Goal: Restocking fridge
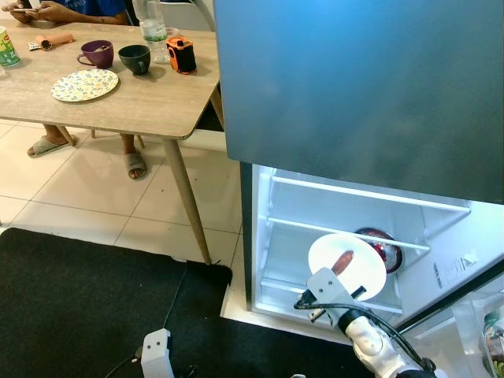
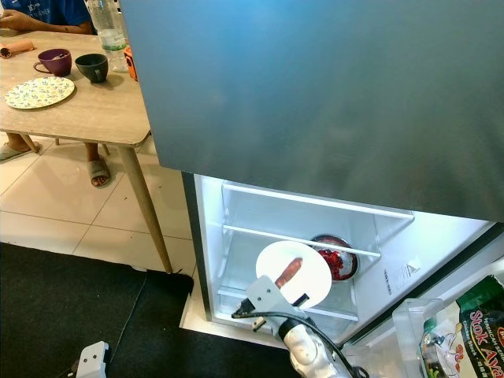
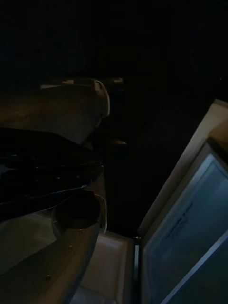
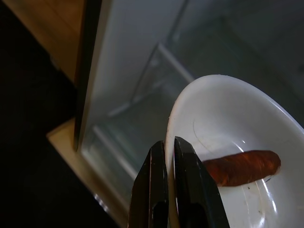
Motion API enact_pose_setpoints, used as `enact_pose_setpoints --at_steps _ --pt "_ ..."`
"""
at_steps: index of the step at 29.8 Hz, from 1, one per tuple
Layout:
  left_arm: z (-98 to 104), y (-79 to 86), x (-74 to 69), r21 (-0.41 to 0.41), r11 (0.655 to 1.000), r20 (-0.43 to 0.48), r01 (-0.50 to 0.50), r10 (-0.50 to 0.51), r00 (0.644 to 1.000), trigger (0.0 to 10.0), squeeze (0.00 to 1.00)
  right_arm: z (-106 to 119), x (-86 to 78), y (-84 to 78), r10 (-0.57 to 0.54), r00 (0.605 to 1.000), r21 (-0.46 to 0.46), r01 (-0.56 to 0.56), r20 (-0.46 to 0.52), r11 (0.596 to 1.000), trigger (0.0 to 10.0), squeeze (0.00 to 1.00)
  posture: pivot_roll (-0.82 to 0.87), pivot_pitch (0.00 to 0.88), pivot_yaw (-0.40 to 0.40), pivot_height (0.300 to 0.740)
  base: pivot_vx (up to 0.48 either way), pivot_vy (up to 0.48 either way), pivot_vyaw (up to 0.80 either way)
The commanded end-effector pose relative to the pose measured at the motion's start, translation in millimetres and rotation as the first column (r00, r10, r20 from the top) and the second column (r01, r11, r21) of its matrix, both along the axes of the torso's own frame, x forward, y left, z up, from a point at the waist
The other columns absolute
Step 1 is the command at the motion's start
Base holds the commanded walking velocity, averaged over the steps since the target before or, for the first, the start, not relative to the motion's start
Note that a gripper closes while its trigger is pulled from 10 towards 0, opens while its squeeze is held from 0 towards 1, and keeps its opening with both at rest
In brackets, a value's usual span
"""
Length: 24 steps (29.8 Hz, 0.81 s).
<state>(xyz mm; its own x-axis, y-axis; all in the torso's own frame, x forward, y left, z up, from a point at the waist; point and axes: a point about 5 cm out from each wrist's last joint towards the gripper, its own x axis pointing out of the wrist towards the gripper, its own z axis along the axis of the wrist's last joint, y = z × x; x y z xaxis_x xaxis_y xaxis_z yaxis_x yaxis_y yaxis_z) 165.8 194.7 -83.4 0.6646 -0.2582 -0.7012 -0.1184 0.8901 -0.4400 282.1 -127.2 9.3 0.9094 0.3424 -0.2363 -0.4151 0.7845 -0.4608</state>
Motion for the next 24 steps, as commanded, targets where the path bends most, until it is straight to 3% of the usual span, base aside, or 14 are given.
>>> enact_pose_setpoints --at_steps 1,2,6,12,14,15,16,18,20,21,23,24 --pt "0 -3.2 -0.3 0.010 0.999 0.005 0.050 -0.050 0.999 10.0 0.00 8 3.8 4.1 0.046 0.998 0.000 -0.046 0.042 0.999 10.0 0.00 -0.09 0.134 -0.007 0.740 0.000 0.000 0.00" --pt "0 -3.2 -0.3 0.010 0.999 0.005 0.050 -0.050 0.999 10.0 0.00 8 3.8 4.1 0.046 0.998 0.000 -0.046 0.042 0.999 10.0 0.00 -0.09 0.134 -0.007 0.740 0.000 0.000 0.00" --pt "20 -16.0 38.2 0.026 0.986 0.162 0.163 -0.165 0.973 10.0 0.00 40 25.6 7.4 0.124 0.983 0.028 -0.129 0.134 0.991 10.0 0.00 -0.09 0.135 -0.010 0.740 0.000 0.000 0.00" --pt "36 -26.8 61.0 0.062 0.964 0.265 0.259 -0.266 0.927 10.0 0.00 63 37.0 7.2 0.167 0.967 0.043 -0.178 0.191 0.983 10.0 0.00 -0.09 0.135 -0.010 0.740 0.000 0.000 0.00" --pt "45 -34.1 71.9 0.096 0.941 0.326 0.325 -0.338 0.883 10.0 0.00 74 40.7 5.4 0.196 0.957 0.041 -0.209 0.213 0.977 10.0 0.00 -0.10 0.139 -0.010 0.740 0.000 0.000 0.00" --pt "45 -34.1 71.9 0.096 0.941 0.326 0.325 -0.338 0.883 10.0 0.00 74 40.7 5.4 0.196 0.957 0.041 -0.209 0.213 0.977 10.0 0.00 -0.10 0.139 -0.010 0.740 0.000 0.000 0.00" --pt "51 -38.8 77.8 0.115 0.925 0.364 0.361 -0.378 0.851 10.0 0.00 78 41.4 3.7 0.220 0.952 0.037 -0.233 0.214 0.972 10.0 0.00 -0.10 0.139 -0.010 0.740 0.000 0.000 0.00" --pt "51 -38.8 77.8 0.115 0.925 0.364 0.361 -0.378 0.851 10.0 0.00 78 41.4 3.7 0.220 0.952 0.037 -0.233 0.214 0.972 10.0 0.00 -0.10 0.139 -0.010 0.740 0.000 0.000 0.00" --pt "64 -49.8 89.2 0.155 0.888 0.443 0.433 -0.454 0.773 10.0 0.00 87 40.7 -2.8 0.278 0.937 0.014 -0.288 0.212 0.958 10.0 0.00 -0.09 0.144 -0.010 0.740 0.000 0.000 0.00" --pt "64 -49.8 89.2 0.155 0.888 0.443 0.433 -0.454 0.773 10.0 0.00 87 40.7 -2.8 0.278 0.937 0.014 -0.288 0.212 0.958 10.0 0.00 -0.09 0.144 -0.010 0.740 0.000 0.000 0.00" --pt "72 -57.6 94.4 0.193 0.853 0.483 0.485 -0.513 0.710 10.0 0.00 95 39.6 -8.2 0.316 0.926 0.009 -0.325 0.207 0.946 10.0 0.00 -0.09 0.143 -0.008 0.740 0.000 0.000 0.00" --pt "72 -57.6 94.4 0.193 0.853 0.483 0.485 -0.513 0.710 10.0 0.00 95 39.6 -8.2 0.316 0.926 0.009 -0.325 0.207 0.946 10.0 0.00 -0.09 0.143 -0.008 0.740 0.000 0.000 0.00"
